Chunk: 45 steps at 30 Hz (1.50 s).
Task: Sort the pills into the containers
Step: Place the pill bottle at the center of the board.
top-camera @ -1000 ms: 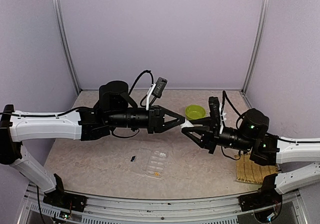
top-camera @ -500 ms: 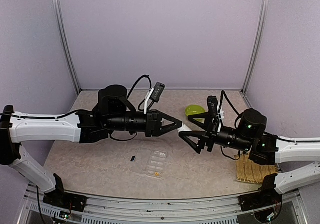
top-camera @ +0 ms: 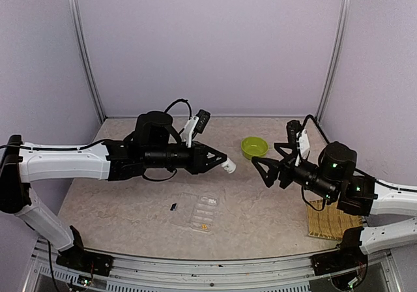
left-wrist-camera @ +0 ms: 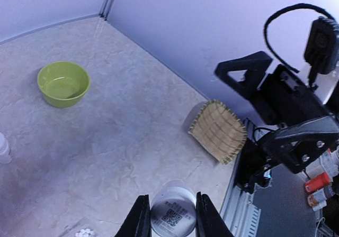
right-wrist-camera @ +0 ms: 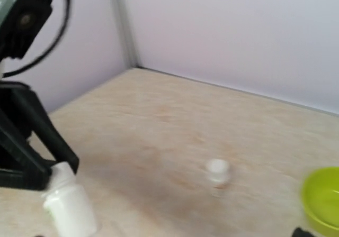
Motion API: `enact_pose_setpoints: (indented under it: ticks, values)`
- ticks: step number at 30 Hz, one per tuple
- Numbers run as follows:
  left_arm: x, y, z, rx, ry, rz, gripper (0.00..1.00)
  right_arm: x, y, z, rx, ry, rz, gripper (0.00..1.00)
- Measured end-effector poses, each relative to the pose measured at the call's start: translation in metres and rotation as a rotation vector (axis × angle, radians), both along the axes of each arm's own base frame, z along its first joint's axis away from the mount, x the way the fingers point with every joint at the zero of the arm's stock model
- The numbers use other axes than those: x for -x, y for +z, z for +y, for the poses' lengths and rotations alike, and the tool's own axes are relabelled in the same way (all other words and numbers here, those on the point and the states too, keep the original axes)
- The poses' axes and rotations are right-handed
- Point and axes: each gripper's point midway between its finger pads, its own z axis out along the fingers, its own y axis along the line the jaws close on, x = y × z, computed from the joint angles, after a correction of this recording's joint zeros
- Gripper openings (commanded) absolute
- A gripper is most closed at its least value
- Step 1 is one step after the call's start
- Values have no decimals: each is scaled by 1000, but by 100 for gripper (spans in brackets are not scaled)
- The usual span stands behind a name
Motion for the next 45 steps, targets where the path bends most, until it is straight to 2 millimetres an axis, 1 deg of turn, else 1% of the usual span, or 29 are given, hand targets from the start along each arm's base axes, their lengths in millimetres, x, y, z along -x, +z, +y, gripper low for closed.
enact_pose_setpoints:
  ticks: [2,6,9,15,22,25,33,38,39,41,42,45]
  values:
    - [-15,-13,3,-52,45,-11,2,-5,-2,-10,15,-52,4,100]
    - [-42,-38,12,-155,124,-31,2,-9,-1,-20,19,-102,3,100]
    - [-61,-55,22,-231,183,-46,2,-10,-3,-24,24,-121,4,100]
    - [-94,-79,40,-362,296,-73,1,-14,-11,-29,47,-145,16,100]
    - [-135,-118,82,-530,449,-74,0,-16,-14,-31,56,-156,21,100]
    - [-152,-134,96,-587,504,-71,0,-17,-16,-31,62,-157,25,100]
    - [-184,-172,121,-673,578,-40,0,-18,-21,-31,69,-156,33,100]
    - [-202,-187,135,-690,617,-22,0,-16,-29,-32,76,-153,46,100]
    - [-205,-189,137,-690,623,-20,1,-16,-29,-31,75,-151,47,100]
    - [-211,-192,139,-688,635,-18,9,-16,-31,-31,77,-149,49,100]
    - [-214,-193,139,-687,638,-18,11,-16,-32,-31,78,-149,51,100]
    - [-218,-193,136,-682,638,-20,13,-15,-33,-31,80,-147,53,100]
